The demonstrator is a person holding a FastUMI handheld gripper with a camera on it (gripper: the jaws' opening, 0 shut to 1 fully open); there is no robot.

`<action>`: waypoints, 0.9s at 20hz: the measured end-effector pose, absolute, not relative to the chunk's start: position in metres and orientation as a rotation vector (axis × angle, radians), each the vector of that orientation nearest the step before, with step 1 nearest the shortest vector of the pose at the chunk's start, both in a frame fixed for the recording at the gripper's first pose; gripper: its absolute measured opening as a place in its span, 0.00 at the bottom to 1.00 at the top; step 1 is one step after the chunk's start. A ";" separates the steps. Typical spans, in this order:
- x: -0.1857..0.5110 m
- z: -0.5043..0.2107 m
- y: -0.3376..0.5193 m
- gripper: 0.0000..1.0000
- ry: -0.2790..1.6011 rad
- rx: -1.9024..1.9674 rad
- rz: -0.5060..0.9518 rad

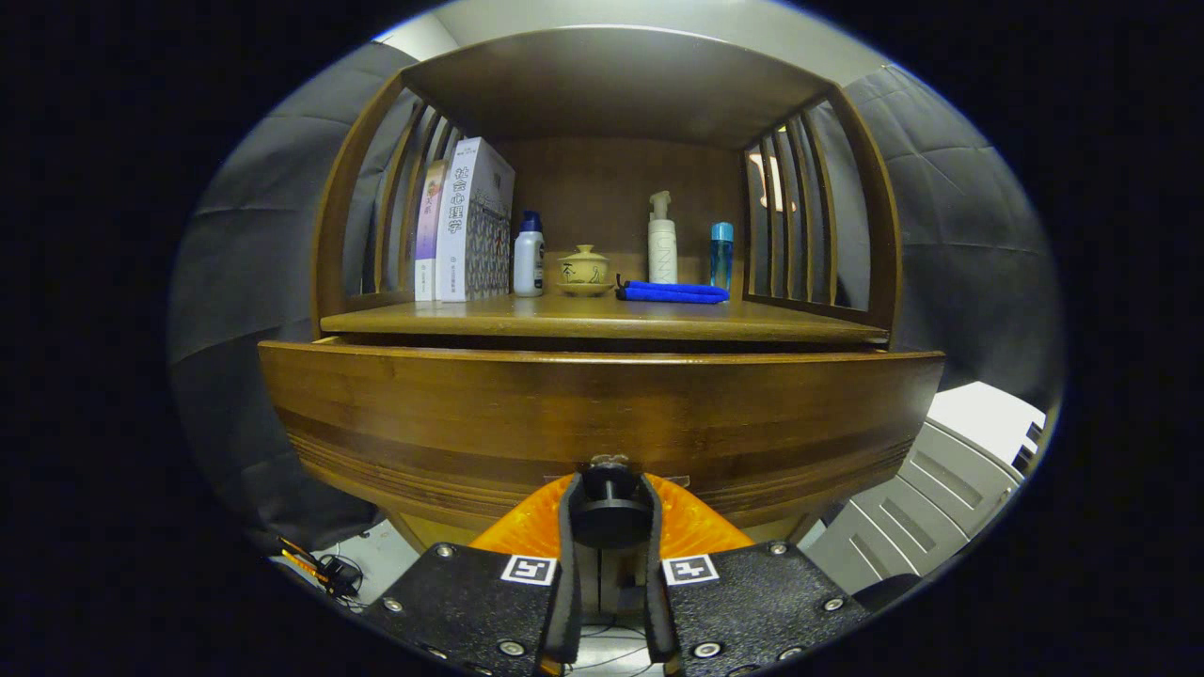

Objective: Pull open the drawer, take out the items inside it, and place them on the countertop above the cabinet.

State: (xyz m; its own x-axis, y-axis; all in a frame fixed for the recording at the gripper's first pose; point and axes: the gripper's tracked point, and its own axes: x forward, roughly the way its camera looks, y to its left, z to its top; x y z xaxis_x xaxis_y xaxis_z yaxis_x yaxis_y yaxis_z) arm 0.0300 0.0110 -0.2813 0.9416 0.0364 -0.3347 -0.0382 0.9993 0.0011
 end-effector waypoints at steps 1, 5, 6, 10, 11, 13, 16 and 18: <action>0.009 -0.282 0.008 0.27 0.342 0.003 0.033; -0.037 -0.281 0.011 0.27 0.356 0.034 0.032; -0.047 -0.280 0.012 0.27 0.357 0.034 0.028; -0.069 -0.279 0.014 0.27 0.392 0.042 0.043; -0.076 -0.280 0.012 0.27 0.396 0.039 0.044; -0.092 -0.279 0.012 0.27 0.409 0.056 0.038; -0.106 -0.278 0.017 0.27 0.428 0.098 0.009; -0.108 -0.276 0.019 0.34 0.456 0.059 0.023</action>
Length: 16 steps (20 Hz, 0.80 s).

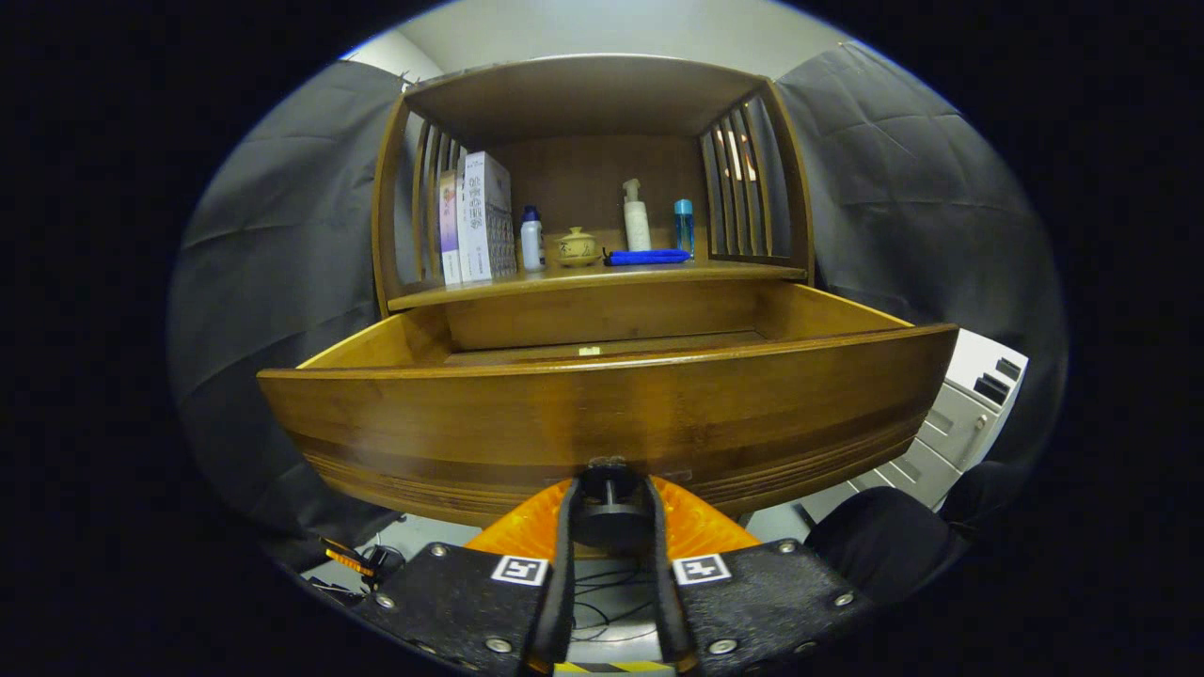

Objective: Pull open the drawer, take out the items inside it, and place them on the countertop above the cabinet.

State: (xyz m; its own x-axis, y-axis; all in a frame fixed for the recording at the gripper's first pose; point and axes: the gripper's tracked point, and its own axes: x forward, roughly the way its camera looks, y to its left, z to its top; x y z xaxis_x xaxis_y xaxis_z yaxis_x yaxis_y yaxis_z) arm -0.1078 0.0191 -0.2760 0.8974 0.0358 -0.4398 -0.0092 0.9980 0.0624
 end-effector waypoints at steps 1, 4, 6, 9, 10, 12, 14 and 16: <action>-0.106 -0.257 0.024 0.42 0.400 0.044 0.057; -0.099 -0.186 0.033 0.65 0.215 0.082 0.092; -0.099 -0.147 0.034 0.80 0.149 0.094 0.106; -0.075 -0.115 0.033 0.95 0.181 0.100 0.095; -0.061 -0.109 0.030 0.95 0.215 0.093 0.076; -0.030 -0.108 0.023 0.95 0.304 0.057 0.028; -0.003 -0.122 0.016 0.95 0.399 0.042 -0.020; 0.017 -0.148 0.022 0.95 0.504 0.055 -0.043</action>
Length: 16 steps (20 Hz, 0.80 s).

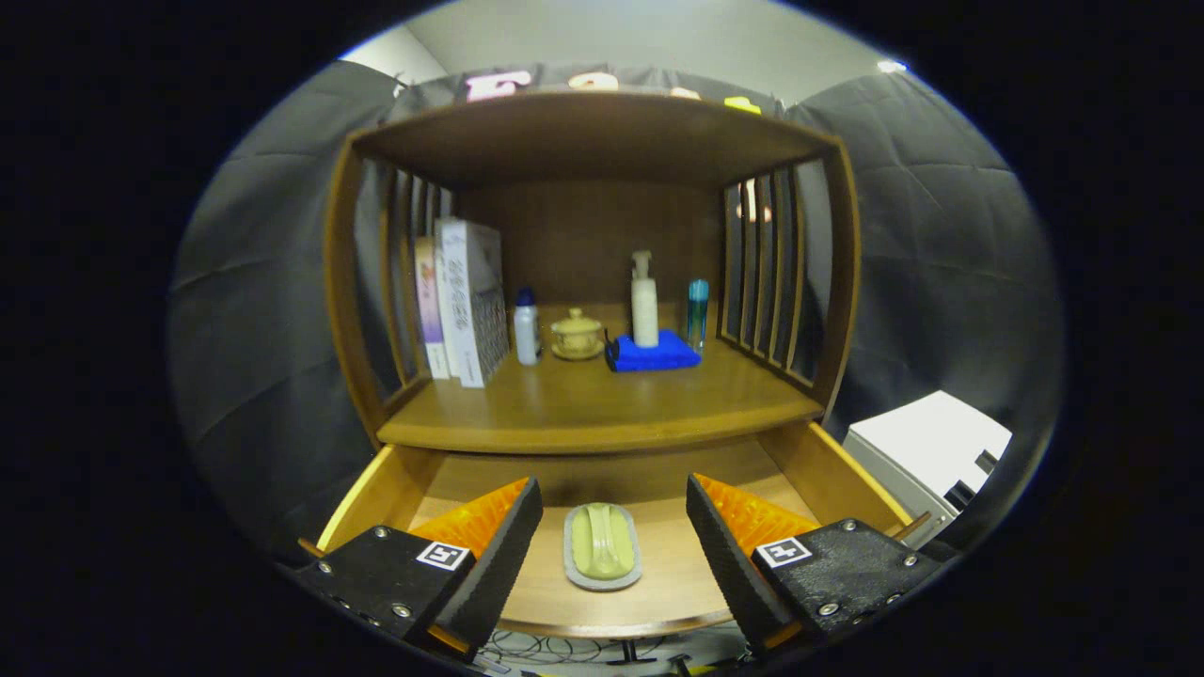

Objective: Pull open the drawer, take out the items inside it, and place them on the countertop above the cabinet.

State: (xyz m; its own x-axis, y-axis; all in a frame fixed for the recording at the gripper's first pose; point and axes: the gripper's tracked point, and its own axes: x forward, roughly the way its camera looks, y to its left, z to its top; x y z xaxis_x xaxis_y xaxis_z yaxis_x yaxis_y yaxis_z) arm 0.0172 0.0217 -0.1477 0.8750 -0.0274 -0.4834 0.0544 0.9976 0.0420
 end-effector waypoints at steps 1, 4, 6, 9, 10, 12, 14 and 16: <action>0.027 -0.164 0.023 0.95 0.555 0.062 -0.053; 0.043 -0.214 0.036 0.95 0.721 0.093 -0.074; 0.049 -0.236 0.043 0.95 0.813 0.100 -0.067; 0.057 -0.255 0.048 0.91 0.893 0.107 -0.064; 0.059 -0.260 0.046 0.84 0.916 0.102 -0.071; 0.059 -0.273 0.044 0.75 0.968 0.084 -0.072; 0.056 -0.283 0.044 0.59 1.012 0.061 -0.067; 0.056 -0.287 0.044 0.44 1.014 0.047 -0.062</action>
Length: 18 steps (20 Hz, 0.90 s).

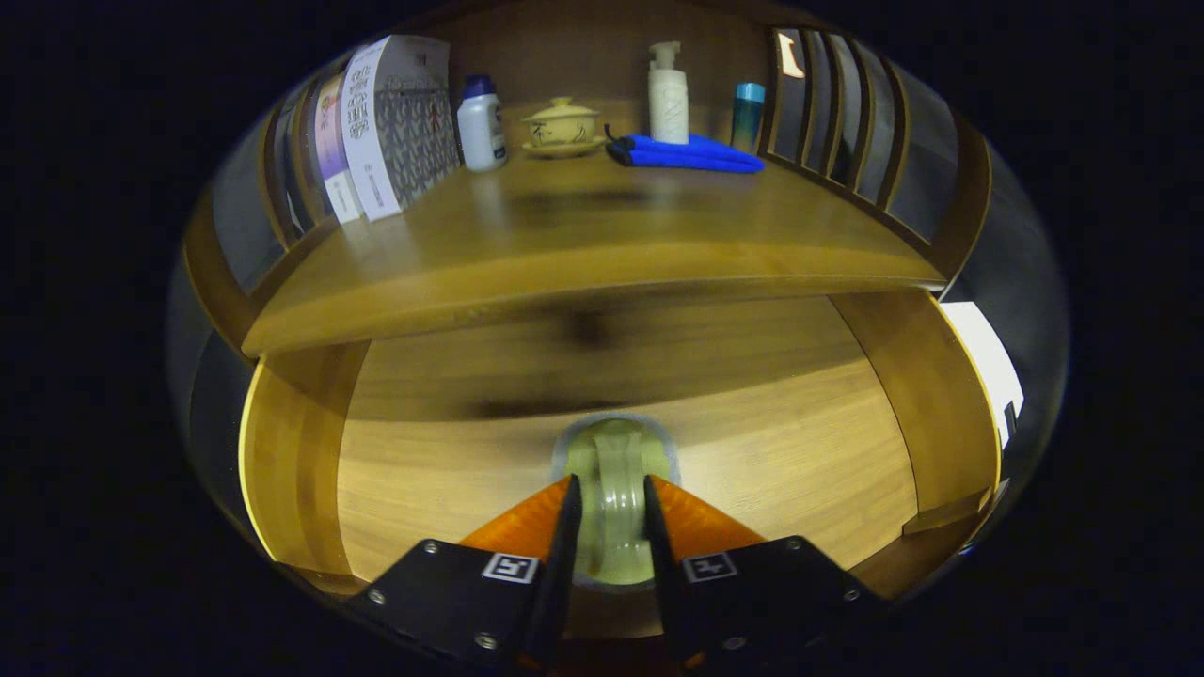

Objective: Pull open the drawer, take out the items inside it, and place them on the countertop above the cabinet.

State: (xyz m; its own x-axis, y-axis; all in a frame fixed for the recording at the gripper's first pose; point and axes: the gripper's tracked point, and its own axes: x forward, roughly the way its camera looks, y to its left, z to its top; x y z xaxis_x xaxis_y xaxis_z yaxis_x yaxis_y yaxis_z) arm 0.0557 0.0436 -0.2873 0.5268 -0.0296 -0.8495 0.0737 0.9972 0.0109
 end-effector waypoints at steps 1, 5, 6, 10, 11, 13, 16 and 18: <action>0.057 -0.287 0.042 0.35 1.000 0.049 -0.073; 0.047 -0.286 0.047 0.20 0.980 0.075 -0.046; 0.043 -0.283 0.048 0.17 0.966 0.080 -0.042; 0.028 -0.258 0.049 0.08 0.878 0.069 -0.019; 0.025 -0.247 0.050 0.08 0.847 0.082 -0.012; 0.020 -0.220 0.045 0.08 0.783 0.102 -0.019; 0.024 -0.176 0.032 0.08 0.685 0.093 -0.044; 0.034 -0.150 0.029 0.08 0.628 0.099 -0.057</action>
State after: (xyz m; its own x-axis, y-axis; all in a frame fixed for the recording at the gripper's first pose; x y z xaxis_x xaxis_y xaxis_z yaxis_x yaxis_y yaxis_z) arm 0.0337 0.0289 -0.1502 0.8078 -0.0236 -0.5890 0.0836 0.9937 0.0747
